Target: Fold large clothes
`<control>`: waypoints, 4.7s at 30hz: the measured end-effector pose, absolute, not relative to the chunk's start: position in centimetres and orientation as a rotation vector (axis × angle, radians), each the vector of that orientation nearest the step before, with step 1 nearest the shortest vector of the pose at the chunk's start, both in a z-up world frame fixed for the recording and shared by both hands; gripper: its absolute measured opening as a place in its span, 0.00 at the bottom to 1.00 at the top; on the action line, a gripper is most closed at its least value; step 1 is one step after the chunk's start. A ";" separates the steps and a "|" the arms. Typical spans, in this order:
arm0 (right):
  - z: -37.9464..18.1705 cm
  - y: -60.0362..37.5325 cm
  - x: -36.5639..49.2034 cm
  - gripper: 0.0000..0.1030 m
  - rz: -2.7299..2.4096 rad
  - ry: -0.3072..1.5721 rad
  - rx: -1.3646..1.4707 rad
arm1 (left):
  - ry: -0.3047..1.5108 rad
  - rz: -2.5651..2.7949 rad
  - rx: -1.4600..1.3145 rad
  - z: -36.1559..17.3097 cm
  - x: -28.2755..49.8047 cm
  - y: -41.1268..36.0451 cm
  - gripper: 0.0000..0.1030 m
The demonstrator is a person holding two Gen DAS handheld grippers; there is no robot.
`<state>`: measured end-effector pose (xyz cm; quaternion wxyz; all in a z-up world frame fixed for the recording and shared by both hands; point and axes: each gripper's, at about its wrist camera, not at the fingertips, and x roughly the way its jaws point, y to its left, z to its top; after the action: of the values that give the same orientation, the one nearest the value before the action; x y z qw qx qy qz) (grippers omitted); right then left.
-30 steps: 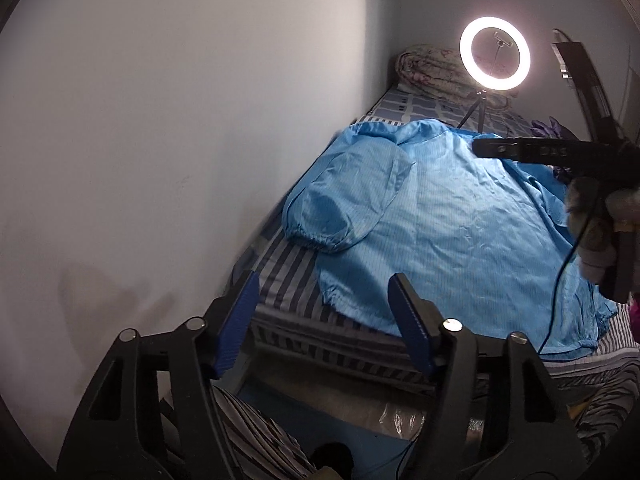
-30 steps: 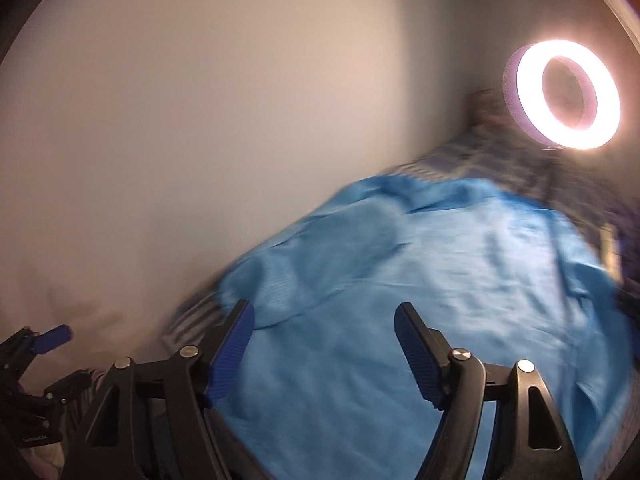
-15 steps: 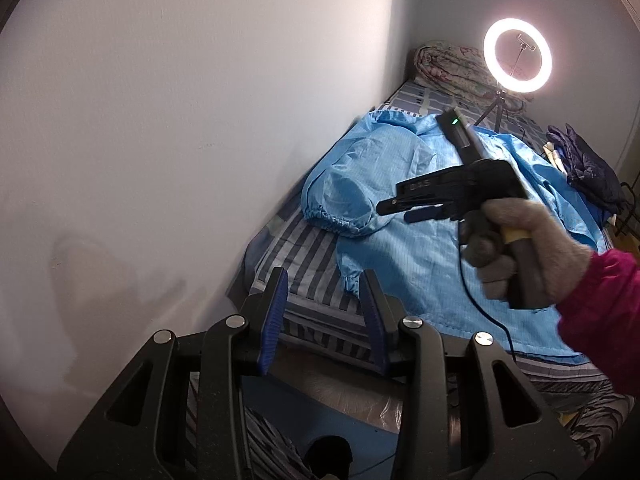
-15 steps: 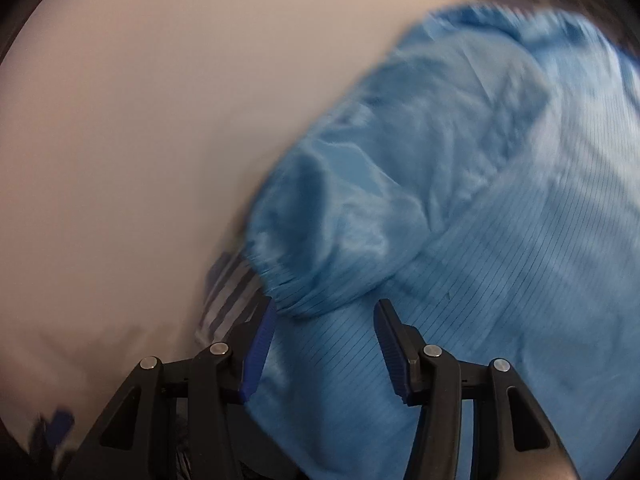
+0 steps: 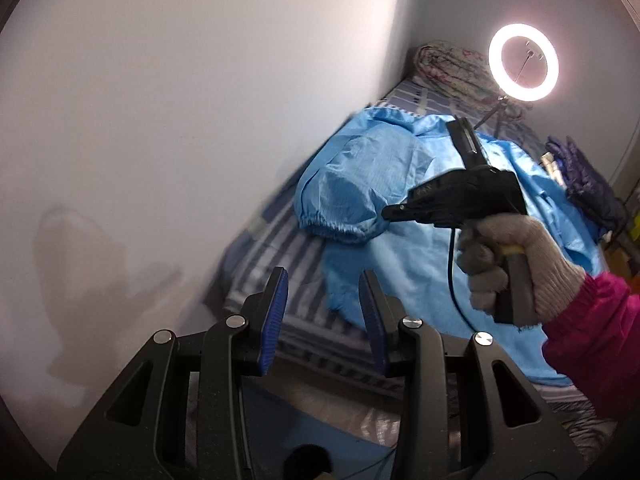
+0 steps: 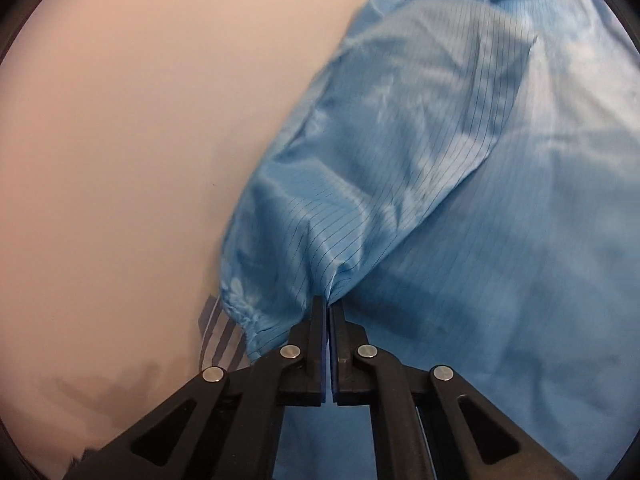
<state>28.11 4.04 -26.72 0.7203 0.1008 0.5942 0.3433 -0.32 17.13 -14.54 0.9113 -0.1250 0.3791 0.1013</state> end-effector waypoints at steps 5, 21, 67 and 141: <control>-25.0 -0.6 27.2 0.00 0.743 1.293 0.192 | 0.792 0.115 -0.371 -15.5 2.8 16.9 0.37; -25.7 -4.1 25.4 0.04 0.745 1.286 0.165 | 1.003 0.149 -0.654 -26.3 15.6 18.8 0.31; -17.0 9.2 38.5 0.55 0.625 1.198 -0.130 | 0.747 0.013 0.281 -23.5 11.0 4.9 0.03; -24.5 -15.6 20.3 0.02 0.572 1.381 0.277 | 1.157 -0.159 -0.480 -28.0 13.9 9.3 0.05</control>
<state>20.26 -15.61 -24.50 0.7248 0.1255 0.6258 0.2593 13.88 9.25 -27.99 0.8072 -0.2246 0.5408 -0.0744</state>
